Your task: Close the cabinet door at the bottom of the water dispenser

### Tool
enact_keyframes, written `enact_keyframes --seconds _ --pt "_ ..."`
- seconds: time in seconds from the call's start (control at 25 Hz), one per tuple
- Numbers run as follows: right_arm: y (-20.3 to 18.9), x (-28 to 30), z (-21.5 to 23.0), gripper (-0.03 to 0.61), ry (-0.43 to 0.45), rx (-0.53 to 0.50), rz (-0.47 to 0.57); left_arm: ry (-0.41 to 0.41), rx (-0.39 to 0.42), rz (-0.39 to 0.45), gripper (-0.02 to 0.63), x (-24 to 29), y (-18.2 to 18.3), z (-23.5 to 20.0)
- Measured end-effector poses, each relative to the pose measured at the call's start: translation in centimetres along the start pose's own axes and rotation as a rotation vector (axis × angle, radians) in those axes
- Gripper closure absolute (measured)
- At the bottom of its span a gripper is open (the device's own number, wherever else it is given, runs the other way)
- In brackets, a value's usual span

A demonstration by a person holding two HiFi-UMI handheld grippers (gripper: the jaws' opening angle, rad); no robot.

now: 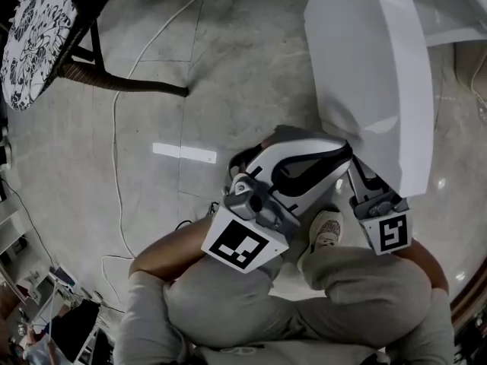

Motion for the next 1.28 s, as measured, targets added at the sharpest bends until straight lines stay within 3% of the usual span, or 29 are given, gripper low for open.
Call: enact_keyframes --seconds 0.6,0.92,1.28 --pt "-1.6 -2.9 9.8 0.394 -0.36 0.047 -0.015 -0.159 -0.021 -0.048 0.588 5.8 -2.0 -0.3" --pt "-1.7 -1.9 13.0 0.388 -0.404 0.033 0.029 -0.107 0.037 -0.117 0.588 11.2 -3.5 -1.5" --pt "-1.6 -1.6 15.1 0.38 -0.435 0.03 0.054 -0.115 0.01 -0.14 0.601 16.2 -5.5 -1.4"
Point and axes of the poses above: the fingertips, and each gripper's own axes: x forward along the fingers, z to its right, y out of its top, the point moved 5 cm from there along -x, backward along the fingers, and after that the axes turned 11 degrees about -y, right-handed, at the moved point
